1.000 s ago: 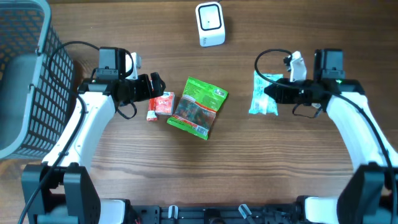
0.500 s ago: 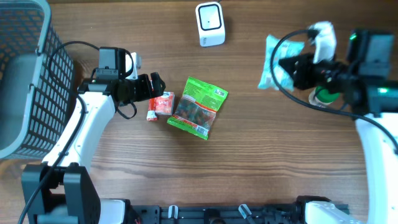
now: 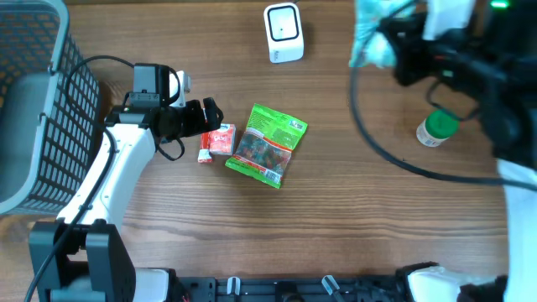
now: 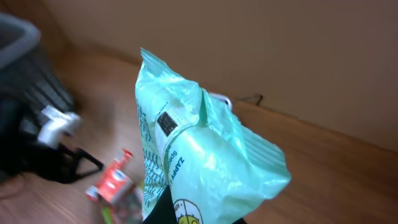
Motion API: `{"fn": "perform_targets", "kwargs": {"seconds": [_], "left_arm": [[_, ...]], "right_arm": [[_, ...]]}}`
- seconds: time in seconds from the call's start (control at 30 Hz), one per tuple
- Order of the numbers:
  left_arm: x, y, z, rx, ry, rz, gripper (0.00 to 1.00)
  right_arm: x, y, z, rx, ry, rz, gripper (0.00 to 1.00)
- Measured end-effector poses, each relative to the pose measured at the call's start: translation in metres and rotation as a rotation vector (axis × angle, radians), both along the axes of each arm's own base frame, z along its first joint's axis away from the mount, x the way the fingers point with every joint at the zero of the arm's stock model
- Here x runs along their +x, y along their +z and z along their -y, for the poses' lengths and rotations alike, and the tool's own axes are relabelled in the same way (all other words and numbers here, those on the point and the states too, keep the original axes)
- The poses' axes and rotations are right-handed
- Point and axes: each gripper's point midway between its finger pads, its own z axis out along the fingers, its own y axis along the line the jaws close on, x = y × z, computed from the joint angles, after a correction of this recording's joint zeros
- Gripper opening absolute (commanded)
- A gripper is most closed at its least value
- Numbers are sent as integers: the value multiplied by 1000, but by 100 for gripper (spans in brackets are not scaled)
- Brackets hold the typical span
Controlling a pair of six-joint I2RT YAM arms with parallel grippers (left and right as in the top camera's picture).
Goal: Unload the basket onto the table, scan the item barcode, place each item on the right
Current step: 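Lift the wipes pack and carry it up to the scanner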
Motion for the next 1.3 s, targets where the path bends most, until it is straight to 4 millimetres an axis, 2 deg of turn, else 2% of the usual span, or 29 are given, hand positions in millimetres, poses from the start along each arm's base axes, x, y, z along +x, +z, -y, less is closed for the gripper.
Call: {"fn": "perform_targets", "kwargs": {"seconds": [0.1, 0.2, 0.3, 0.4, 0.6, 0.87, 1.1, 1.3], "left_arm": [[0, 0, 0, 0, 0, 0, 100], [0, 0, 0, 0, 0, 0, 100], [0, 0, 0, 0, 0, 0, 100], [0, 0, 0, 0, 0, 0, 100], [0, 0, 0, 0, 0, 1, 100], [0, 0, 0, 0, 0, 0, 100], [0, 0, 0, 0, 0, 0, 100], [0, 0, 0, 0, 0, 1, 100]], "right_arm": [[17, -28, -19, -123, -23, -32, 4], [37, -61, -48, -285, -16, -36, 4], [59, -83, -72, -432, -32, 7, 4], [83, -93, -88, -557, -83, 88, 4], [130, -93, -108, -722, -186, 275, 4], [182, -123, -135, -767, -259, 407, 4], [205, -155, -149, -779, -281, 444, 4], [231, -198, -153, -786, -337, 493, 5]]}}
